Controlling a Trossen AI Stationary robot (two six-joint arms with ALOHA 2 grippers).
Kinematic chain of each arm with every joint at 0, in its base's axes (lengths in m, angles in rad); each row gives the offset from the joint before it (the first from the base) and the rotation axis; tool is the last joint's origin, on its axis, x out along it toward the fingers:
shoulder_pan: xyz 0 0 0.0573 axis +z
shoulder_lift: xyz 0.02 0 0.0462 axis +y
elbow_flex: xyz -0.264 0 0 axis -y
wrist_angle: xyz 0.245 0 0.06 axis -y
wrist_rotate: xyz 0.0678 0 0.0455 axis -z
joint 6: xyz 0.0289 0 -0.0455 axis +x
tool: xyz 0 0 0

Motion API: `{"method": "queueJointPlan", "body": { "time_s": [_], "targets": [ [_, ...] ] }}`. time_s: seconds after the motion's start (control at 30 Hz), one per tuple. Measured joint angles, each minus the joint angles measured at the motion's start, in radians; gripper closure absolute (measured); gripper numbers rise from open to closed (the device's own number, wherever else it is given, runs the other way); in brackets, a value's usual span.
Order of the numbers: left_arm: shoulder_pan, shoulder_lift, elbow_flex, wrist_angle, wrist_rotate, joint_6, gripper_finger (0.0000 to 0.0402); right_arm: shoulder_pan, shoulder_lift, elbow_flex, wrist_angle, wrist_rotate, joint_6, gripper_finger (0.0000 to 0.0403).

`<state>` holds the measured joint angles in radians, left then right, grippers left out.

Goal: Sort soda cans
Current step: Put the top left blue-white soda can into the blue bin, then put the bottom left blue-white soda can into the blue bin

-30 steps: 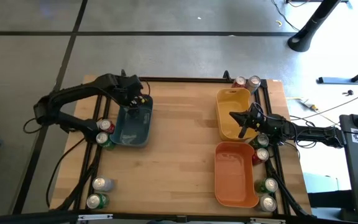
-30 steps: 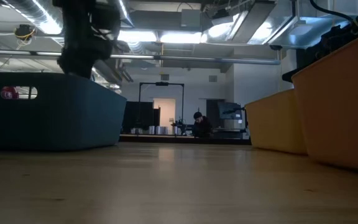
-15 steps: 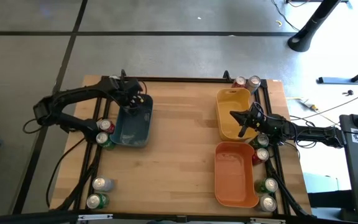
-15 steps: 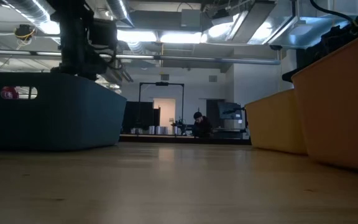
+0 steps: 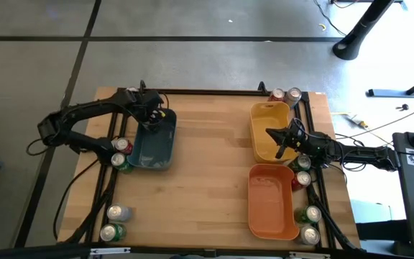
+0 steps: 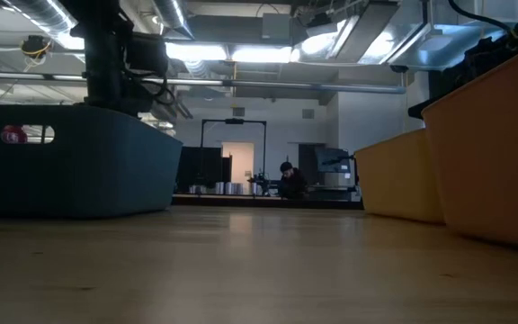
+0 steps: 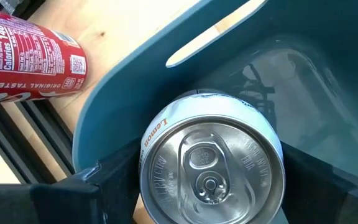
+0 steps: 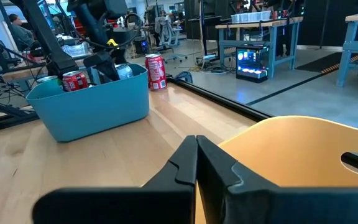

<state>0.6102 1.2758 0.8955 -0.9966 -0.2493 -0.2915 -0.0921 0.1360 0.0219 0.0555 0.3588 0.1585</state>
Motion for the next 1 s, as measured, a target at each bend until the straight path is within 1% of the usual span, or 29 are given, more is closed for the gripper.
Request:
{"method": "queueJointPlan", "body": {
  "time_s": [0.13, 0.3, 0.37, 0.57, 0.63, 0.73, 0.83, 1.0],
  "targets": [
    [0.000, 0.001, 0.011, -0.011, -0.003, 0.039, 0.0109, 0.000, 0.000, 0.000, 0.000, 0.000, 0.000, 0.0396],
    [0.001, 0.001, 0.027, -0.008, -0.014, 0.040, 0.0105, 0.000, 0.000, 0.000, -0.001, 0.000, 0.001, 0.0396],
    [0.001, 0.002, 0.026, -0.017, -0.013, 0.046, 0.0092, 0.000, 0.000, 0.000, -0.001, 0.000, 0.001, 0.0396],
    [0.001, 0.001, 0.027, -0.013, -0.015, 0.063, 0.0034, 0.000, 0.000, 0.000, -0.002, 0.000, 0.001, 0.0396],
    [0.001, 0.001, 0.027, -0.013, -0.027, 0.067, 0.0024, 0.000, 0.000, 0.000, -0.002, 0.000, 0.001, 0.0396],
    [0.000, 0.001, 0.032, -0.018, -0.032, 0.088, 0.0020, 0.000, 0.000, 0.000, -0.002, 0.000, 0.001, 0.0396],
    [0.000, 0.000, 0.072, -0.058, -0.032, 0.093, 0.0022, 0.000, 0.000, 0.000, -0.002, 0.000, 0.001, 0.0396],
    [-0.002, 0.000, 0.188, -0.174, -0.032, 0.127, 0.0021, 0.000, 0.000, 0.000, -0.001, 0.000, 0.001, 0.0396]
  ]
}}
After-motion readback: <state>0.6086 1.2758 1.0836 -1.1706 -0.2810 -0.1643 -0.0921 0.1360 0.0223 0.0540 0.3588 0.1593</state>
